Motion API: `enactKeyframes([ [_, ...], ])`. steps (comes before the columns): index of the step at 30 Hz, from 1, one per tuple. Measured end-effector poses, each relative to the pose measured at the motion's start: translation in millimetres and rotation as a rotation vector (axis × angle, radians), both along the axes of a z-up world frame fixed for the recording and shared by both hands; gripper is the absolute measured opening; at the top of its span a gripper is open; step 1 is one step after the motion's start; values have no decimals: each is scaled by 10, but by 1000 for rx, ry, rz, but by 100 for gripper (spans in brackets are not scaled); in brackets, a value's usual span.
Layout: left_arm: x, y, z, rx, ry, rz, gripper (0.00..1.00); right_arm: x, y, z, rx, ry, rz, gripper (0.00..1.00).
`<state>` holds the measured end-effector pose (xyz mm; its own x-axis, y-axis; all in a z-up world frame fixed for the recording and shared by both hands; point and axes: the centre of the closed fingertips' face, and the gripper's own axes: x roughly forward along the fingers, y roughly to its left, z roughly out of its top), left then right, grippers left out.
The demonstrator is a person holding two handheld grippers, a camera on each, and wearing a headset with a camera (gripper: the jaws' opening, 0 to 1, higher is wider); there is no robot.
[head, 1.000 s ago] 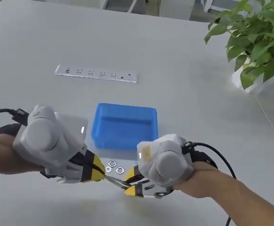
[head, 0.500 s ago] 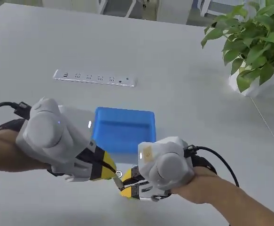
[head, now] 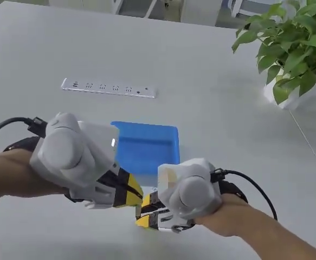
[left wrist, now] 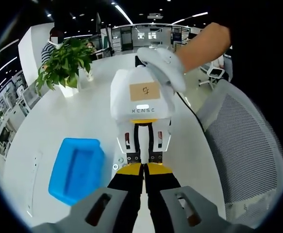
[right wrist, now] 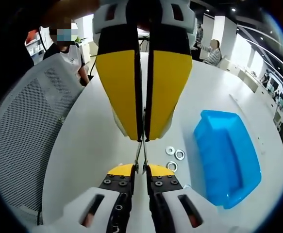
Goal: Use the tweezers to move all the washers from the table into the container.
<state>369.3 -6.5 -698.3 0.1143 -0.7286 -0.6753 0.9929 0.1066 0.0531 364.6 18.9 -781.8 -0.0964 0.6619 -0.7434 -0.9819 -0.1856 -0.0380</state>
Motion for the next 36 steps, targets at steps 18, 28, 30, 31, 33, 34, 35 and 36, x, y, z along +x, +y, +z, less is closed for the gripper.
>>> enactKeyframes([
  [18,6,-20,10,-38,-8,-12,5,3,3,11,11,4,-6,13],
  [28,17,-16,10,-39,-1,2,5,7,39,-5,9,-1,-13,12],
  [30,18,-12,8,-39,1,7,5,7,38,-7,9,-1,-17,12],
  [31,18,-10,6,-38,2,9,5,7,38,-8,9,-2,-19,12],
  [33,17,-9,4,-39,5,12,5,8,35,-14,8,-1,-24,12],
  [34,17,-8,3,-39,7,15,5,9,34,-19,7,0,-28,12],
  [35,16,-8,2,-40,8,17,5,10,33,-21,7,0,-29,12],
  [36,15,-9,1,-41,11,19,5,9,31,-21,5,2,-32,12],
])
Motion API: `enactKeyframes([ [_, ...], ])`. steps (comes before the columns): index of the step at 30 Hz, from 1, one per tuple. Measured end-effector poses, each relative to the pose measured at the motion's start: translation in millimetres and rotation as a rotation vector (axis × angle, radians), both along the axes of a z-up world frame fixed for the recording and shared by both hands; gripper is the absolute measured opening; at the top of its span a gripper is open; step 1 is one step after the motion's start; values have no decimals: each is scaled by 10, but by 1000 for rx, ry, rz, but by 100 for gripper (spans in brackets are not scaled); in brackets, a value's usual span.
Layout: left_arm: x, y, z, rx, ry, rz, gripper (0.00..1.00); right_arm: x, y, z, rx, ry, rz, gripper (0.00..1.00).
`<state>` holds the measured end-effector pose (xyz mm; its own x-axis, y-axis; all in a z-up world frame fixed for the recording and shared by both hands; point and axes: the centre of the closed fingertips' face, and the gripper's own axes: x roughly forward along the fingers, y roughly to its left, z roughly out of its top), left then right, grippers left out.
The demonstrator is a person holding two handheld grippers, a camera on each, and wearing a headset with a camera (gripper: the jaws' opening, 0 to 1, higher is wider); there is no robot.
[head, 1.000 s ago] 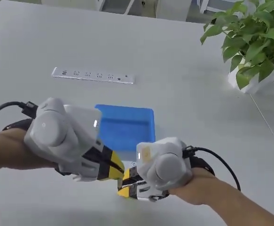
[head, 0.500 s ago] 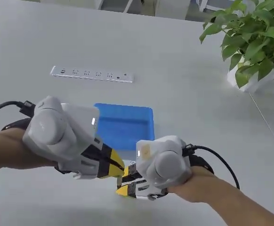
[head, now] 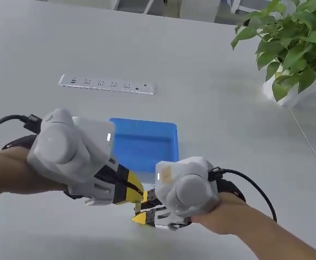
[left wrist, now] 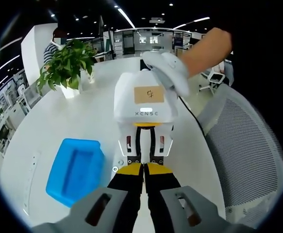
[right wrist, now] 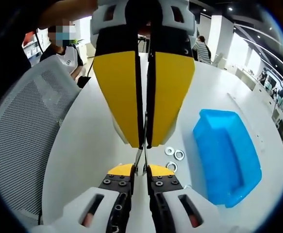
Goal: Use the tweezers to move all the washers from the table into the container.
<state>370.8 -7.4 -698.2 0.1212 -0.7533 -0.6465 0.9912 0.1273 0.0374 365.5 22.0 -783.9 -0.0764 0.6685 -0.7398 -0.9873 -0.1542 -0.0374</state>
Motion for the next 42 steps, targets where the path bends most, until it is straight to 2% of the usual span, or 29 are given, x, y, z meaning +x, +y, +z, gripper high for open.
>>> enactKeyframes([
  [4,-1,0,-2,0,-1,3,5,1,-2,-2,-2,-1,-3,12],
  [8,-7,-7,0,4,-32,-16,6,4,-4,-2,-4,-6,-3,12],
  [14,7,-21,7,-4,-49,-26,9,-8,-9,-2,-2,-7,5,11],
  [25,64,-38,91,-51,-57,-2,18,10,-36,26,2,-11,-1,11],
  [28,66,-25,104,-63,-50,10,19,29,-49,44,5,-15,-5,11],
  [38,58,77,134,-106,-37,74,27,139,-119,107,9,-33,-31,11],
  [42,61,132,139,-119,-43,105,29,192,-142,136,19,-39,-47,11],
])
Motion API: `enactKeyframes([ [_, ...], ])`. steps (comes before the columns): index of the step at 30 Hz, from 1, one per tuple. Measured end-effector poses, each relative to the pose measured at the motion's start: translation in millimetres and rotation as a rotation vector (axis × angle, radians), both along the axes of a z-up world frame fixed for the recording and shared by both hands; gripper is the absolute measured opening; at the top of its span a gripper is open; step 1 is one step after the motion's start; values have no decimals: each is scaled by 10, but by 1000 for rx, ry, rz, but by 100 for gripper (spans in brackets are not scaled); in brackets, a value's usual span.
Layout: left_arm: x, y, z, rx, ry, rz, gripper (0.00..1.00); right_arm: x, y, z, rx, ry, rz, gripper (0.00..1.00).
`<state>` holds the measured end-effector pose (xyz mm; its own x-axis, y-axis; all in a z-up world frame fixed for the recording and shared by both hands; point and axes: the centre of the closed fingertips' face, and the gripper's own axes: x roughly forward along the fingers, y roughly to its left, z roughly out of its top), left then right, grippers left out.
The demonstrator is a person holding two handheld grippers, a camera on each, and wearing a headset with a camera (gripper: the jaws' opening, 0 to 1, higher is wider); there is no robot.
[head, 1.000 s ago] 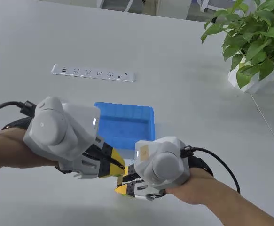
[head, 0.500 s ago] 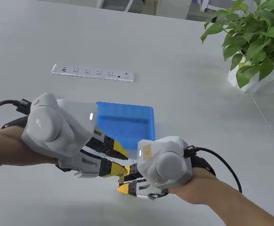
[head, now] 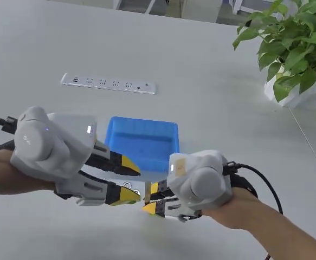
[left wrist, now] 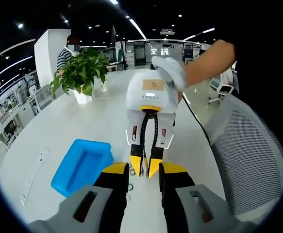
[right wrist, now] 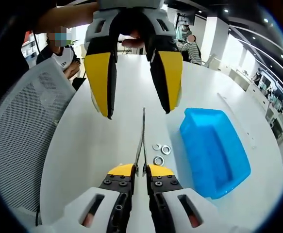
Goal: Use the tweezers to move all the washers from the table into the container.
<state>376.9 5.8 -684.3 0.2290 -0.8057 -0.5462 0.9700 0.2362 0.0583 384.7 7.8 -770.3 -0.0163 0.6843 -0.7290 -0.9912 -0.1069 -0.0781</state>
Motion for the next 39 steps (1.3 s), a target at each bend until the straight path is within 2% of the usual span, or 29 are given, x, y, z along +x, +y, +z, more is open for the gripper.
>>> enactKeyframes([
  [13,10,195,-48,-31,16,93,33,141,-85,14,19,-8,-42,10],
  [19,62,78,-81,-36,4,89,28,143,-103,11,22,-7,-44,10],
  [31,141,-101,4,-46,-42,31,19,127,-89,34,36,-12,-33,10],
  [39,140,-180,-14,-36,-49,-13,14,110,-59,55,49,-11,-21,10],
])
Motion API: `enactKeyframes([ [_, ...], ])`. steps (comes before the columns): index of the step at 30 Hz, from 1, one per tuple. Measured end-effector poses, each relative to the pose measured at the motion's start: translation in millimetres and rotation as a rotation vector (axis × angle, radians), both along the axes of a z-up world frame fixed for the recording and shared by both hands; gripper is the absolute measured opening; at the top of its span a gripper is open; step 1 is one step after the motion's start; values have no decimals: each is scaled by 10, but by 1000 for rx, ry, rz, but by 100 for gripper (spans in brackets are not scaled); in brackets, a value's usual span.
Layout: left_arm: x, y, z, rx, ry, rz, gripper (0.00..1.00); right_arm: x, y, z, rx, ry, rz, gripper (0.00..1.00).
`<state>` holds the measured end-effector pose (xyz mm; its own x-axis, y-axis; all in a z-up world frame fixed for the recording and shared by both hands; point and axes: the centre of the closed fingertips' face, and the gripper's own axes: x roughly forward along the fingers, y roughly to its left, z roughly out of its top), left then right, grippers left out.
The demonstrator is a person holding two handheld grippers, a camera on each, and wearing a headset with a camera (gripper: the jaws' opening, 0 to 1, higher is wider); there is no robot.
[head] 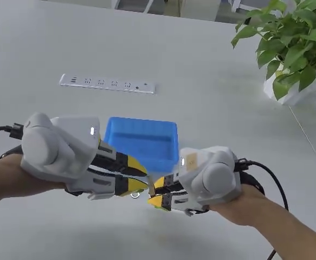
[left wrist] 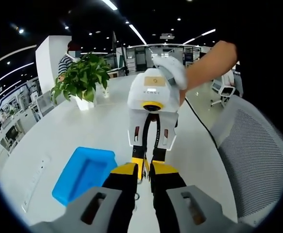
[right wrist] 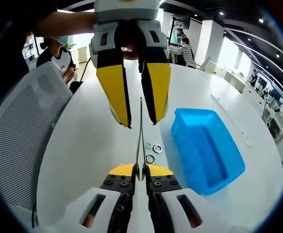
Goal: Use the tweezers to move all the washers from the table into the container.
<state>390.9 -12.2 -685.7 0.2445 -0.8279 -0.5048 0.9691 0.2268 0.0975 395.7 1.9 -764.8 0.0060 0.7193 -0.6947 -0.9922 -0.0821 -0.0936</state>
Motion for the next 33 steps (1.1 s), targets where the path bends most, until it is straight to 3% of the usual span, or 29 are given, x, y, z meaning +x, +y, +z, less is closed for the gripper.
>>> enactKeyframes([
  [9,-11,-33,8,6,-7,-37,7,-17,15,-6,-3,0,10,10],
  [25,30,-89,-19,19,-17,-73,5,29,3,-6,2,-4,-11,16],
  [33,63,-99,-70,24,-16,-85,5,46,-102,-75,-17,1,-37,20],
])
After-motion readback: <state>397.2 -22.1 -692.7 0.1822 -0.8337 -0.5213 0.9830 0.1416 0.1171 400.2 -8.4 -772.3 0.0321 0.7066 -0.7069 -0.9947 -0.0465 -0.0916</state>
